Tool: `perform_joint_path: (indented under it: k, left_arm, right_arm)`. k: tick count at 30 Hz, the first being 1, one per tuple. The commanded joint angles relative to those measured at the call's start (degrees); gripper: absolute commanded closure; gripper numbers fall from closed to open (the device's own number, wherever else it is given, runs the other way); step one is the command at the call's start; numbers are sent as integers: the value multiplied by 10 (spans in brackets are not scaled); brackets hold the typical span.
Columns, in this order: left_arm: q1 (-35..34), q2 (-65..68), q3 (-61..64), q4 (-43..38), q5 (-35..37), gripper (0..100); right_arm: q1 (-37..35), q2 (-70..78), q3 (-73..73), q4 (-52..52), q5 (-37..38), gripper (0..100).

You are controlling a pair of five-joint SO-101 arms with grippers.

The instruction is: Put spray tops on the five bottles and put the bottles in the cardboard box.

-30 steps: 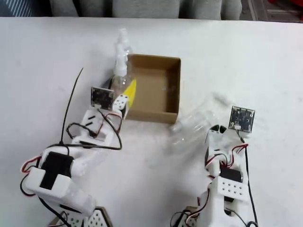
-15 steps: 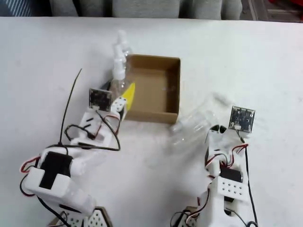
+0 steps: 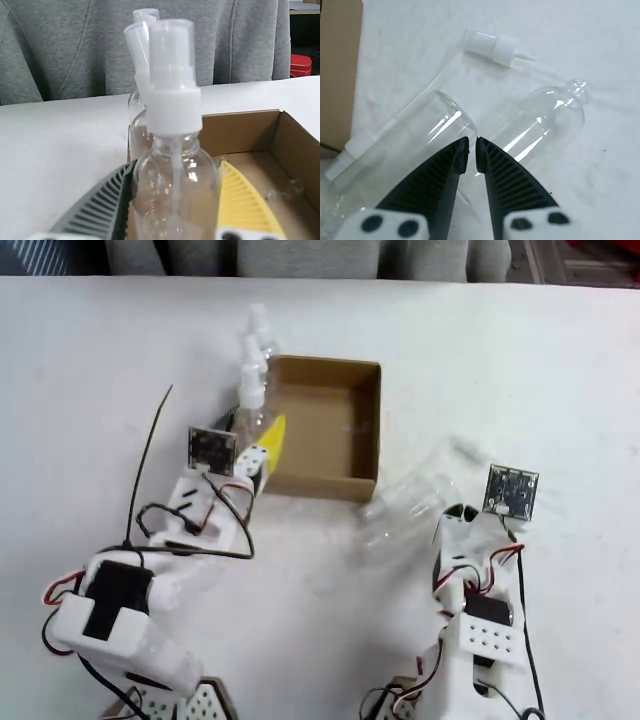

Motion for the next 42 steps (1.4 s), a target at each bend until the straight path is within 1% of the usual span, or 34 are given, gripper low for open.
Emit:
perform_joint_path:
  k: [1, 8, 10, 13, 14, 17, 21, 42]
  left_arm:
    - [-8, -2, 0, -14, -4, 788]
    - [-14, -3, 1, -14, -4, 786]
    - [-14, -6, 10, -14, -4, 749]
    - [-14, -4, 12, -14, -4, 667]
    - [-14, -3, 12, -13, -4, 656]
    - [-14, -7, 10, 7, -3, 653]
    - [-14, -7, 9, 14, -4, 653]
    - [-14, -8, 18, 13, -4, 650]
  right_arm:
    - [5, 2, 4, -4, 7, 983]
    - [5, 2, 4, -4, 7, 983]
    - [5, 2, 4, -4, 7, 983]
    - [5, 2, 4, -4, 7, 983]
    - [5, 2, 4, -4, 7, 983]
    - [5, 2, 4, -4, 7, 983]
    - [5, 2, 4, -4, 7, 983]
    - [5, 2, 4, -4, 7, 983]
